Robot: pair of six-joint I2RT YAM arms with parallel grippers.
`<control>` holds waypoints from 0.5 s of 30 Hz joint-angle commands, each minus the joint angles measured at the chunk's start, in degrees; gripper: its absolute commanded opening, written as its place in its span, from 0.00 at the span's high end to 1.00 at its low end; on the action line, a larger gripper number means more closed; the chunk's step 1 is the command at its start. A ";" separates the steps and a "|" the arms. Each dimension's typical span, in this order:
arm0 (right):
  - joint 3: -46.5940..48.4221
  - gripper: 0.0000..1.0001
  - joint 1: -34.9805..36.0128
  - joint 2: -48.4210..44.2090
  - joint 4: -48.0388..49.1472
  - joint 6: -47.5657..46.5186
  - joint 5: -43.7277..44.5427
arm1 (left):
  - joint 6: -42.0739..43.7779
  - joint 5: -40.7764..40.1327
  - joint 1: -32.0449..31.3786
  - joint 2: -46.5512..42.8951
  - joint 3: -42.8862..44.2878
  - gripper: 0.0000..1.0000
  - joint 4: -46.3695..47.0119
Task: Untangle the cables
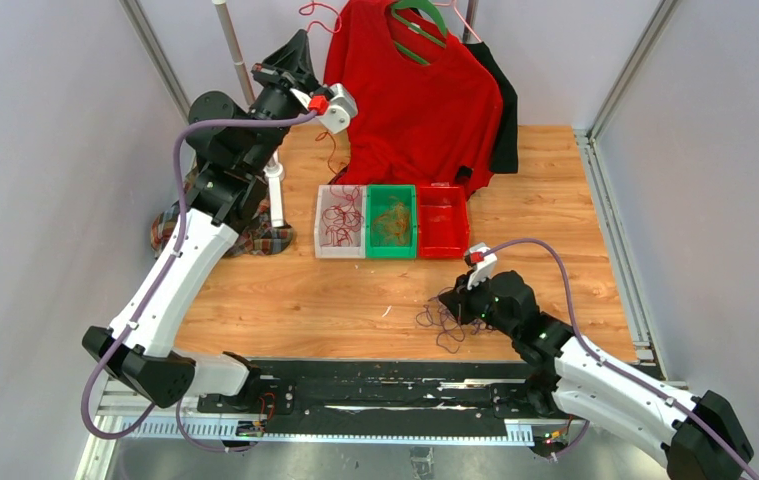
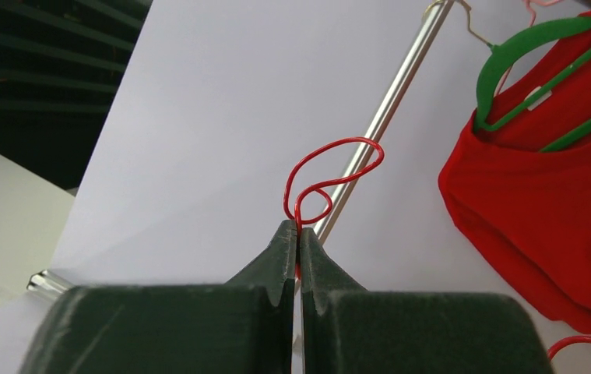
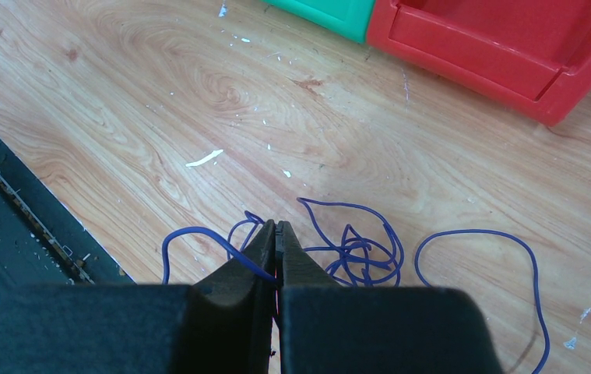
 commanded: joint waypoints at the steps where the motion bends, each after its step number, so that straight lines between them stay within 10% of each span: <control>1: -0.68 0.99 0.64 -0.58 -1.00 0.18 1.50 | -3.29 3.50 0.33 0.85 2.80 0.99 3.09; 15: 0.64 0.99 0.70 -0.17 -1.11 0.17 2.24 | -10.08 1.22 0.40 -2.21 -10.52 0.99 -3.78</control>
